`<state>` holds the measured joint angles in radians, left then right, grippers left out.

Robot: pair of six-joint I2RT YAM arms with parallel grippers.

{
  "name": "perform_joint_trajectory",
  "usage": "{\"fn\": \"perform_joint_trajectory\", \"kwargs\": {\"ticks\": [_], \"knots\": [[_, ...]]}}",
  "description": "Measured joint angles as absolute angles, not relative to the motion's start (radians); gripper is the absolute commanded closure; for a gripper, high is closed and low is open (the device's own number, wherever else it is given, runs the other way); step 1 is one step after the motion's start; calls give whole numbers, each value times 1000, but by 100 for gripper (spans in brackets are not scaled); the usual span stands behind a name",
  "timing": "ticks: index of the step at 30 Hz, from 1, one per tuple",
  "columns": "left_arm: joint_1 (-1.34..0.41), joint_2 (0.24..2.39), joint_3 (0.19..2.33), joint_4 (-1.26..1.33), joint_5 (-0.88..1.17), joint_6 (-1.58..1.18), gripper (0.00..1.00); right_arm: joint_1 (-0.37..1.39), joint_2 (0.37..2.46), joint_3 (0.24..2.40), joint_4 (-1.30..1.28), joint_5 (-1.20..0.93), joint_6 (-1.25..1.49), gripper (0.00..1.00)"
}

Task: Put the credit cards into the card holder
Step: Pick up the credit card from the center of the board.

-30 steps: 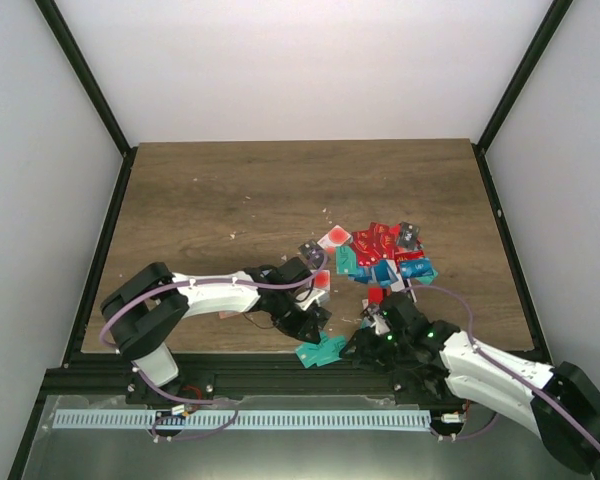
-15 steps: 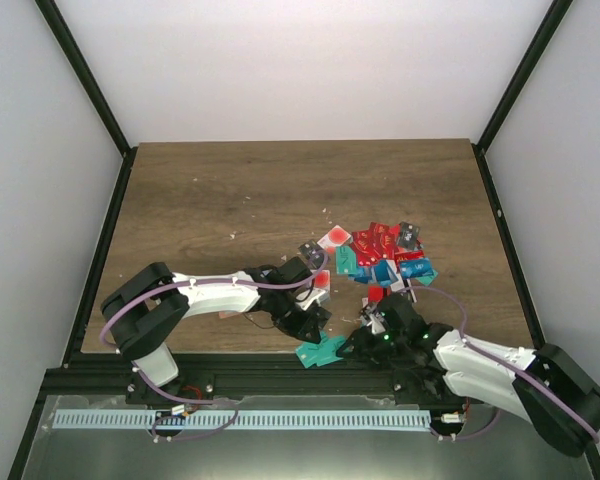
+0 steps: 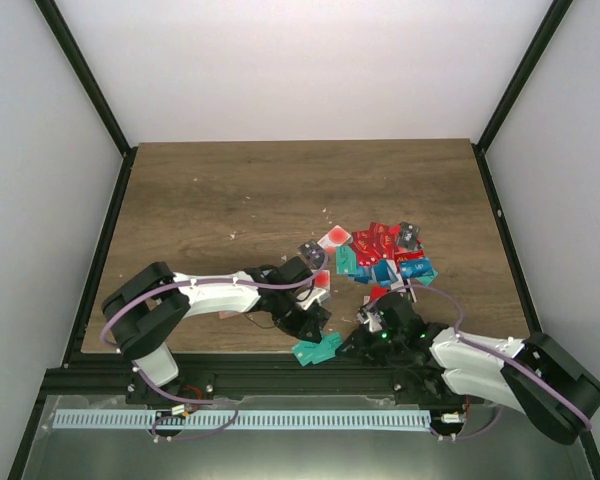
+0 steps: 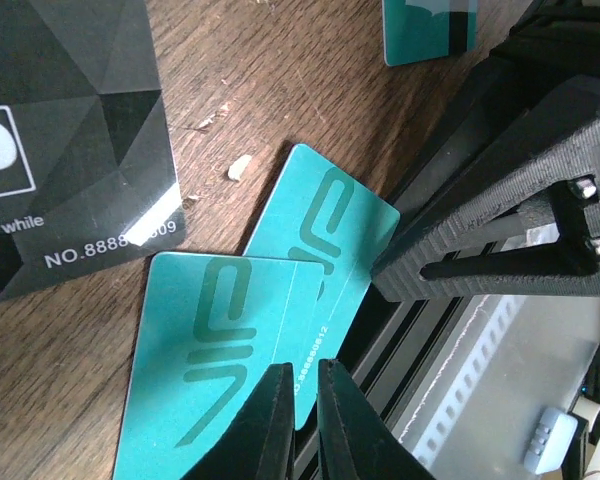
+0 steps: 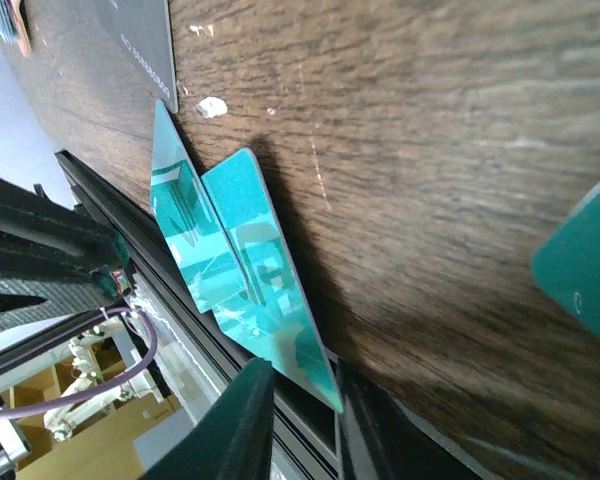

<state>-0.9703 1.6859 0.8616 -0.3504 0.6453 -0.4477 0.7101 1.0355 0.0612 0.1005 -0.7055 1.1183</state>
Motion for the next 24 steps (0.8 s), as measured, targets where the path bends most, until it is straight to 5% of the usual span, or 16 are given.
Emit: {"fn": "perform_joint_trajectory", "kwargs": {"ticks": [8,24], "knots": [[-970,1691,855,-347,640,-451,91,709,1065,61,140,-698,1116,99],[-863,1480,894,-435,567,-501,91,624,960,223,-80,-598,1025,99]]}}
